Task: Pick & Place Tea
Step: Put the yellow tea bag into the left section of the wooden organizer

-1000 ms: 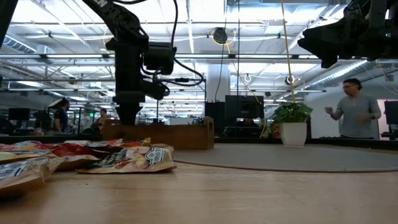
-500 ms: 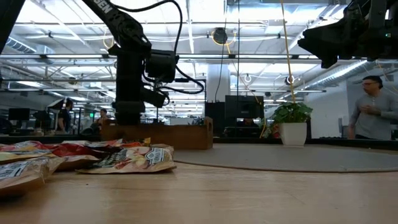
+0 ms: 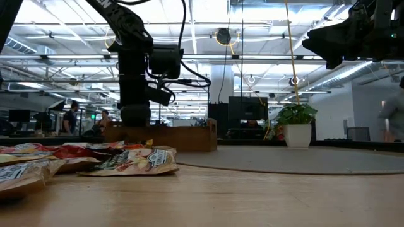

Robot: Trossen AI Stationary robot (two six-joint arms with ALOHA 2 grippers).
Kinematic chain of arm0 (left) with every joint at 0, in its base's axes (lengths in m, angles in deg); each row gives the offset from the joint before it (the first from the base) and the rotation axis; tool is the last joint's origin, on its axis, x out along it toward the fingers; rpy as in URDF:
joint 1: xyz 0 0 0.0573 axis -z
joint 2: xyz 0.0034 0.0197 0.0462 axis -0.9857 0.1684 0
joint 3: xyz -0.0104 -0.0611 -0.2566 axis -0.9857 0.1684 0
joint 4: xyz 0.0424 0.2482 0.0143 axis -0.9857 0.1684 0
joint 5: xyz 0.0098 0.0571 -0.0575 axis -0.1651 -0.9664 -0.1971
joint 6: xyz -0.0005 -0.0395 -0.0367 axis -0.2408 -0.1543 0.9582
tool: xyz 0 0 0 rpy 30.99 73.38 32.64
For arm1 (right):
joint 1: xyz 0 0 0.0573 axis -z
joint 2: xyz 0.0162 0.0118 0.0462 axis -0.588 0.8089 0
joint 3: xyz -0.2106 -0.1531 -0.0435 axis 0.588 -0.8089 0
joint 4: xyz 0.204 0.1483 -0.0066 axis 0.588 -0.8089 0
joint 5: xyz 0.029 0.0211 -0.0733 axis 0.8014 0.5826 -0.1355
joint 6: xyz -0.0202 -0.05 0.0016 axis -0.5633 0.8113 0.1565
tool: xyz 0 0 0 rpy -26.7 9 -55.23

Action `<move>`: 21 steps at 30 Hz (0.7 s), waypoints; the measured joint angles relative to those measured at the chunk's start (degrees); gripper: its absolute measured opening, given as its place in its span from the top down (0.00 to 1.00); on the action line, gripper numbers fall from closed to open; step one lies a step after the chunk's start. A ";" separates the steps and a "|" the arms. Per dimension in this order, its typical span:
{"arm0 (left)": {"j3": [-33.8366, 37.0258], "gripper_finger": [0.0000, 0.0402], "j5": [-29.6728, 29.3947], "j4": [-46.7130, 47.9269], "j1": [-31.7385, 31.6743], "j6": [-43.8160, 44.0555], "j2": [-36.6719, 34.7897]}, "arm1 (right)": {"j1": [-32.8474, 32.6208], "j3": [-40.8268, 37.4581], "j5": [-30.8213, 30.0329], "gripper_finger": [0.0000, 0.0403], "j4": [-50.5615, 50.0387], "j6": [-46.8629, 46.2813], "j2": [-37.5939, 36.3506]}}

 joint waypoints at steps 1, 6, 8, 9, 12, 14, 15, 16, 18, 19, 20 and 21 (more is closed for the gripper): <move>-0.01 0.99 -0.09 0.00 0.04 0.24 0.00 | 0.01 0.01 0.00 0.61 0.02 0.00 0.00; -0.04 0.99 -0.09 0.02 0.02 1.22 -0.07 | 0.01 0.00 0.00 0.61 0.04 0.00 0.00; -0.04 0.99 0.33 0.04 0.04 1.27 -0.09 | 0.02 0.02 0.00 0.61 0.04 0.00 0.00; -0.06 0.99 0.48 0.06 0.04 1.27 -0.09 | -0.01 0.02 0.00 0.61 0.04 0.00 0.00; -0.06 0.99 0.61 0.07 0.11 1.28 -0.09 | 0.02 0.01 0.00 0.61 0.04 0.00 0.00; -0.08 0.99 0.56 0.07 0.11 1.29 -0.09 | 0.01 0.01 0.00 0.61 0.04 0.00 0.00; -0.08 0.99 0.28 0.08 0.11 1.28 -0.09 | 0.00 -0.01 0.00 0.61 0.04 0.00 0.00; -0.08 0.99 -0.07 0.13 0.11 1.30 -0.09 | 0.00 0.01 0.00 0.61 0.04 0.00 0.00; -0.08 0.99 -0.25 0.47 0.11 1.24 -0.57 | 0.02 0.00 0.00 0.61 0.04 0.00 0.00; -0.09 0.99 -0.32 0.58 0.13 1.19 -0.87 | 0.01 0.01 0.00 0.61 0.04 0.00 0.00; -0.17 0.99 -0.41 0.55 0.25 1.18 -1.05 | 0.01 0.01 0.00 0.61 0.04 0.00 -0.01; -0.21 0.99 -0.58 0.57 0.32 1.18 -1.32 | 0.02 0.02 0.00 0.61 0.04 0.00 -0.02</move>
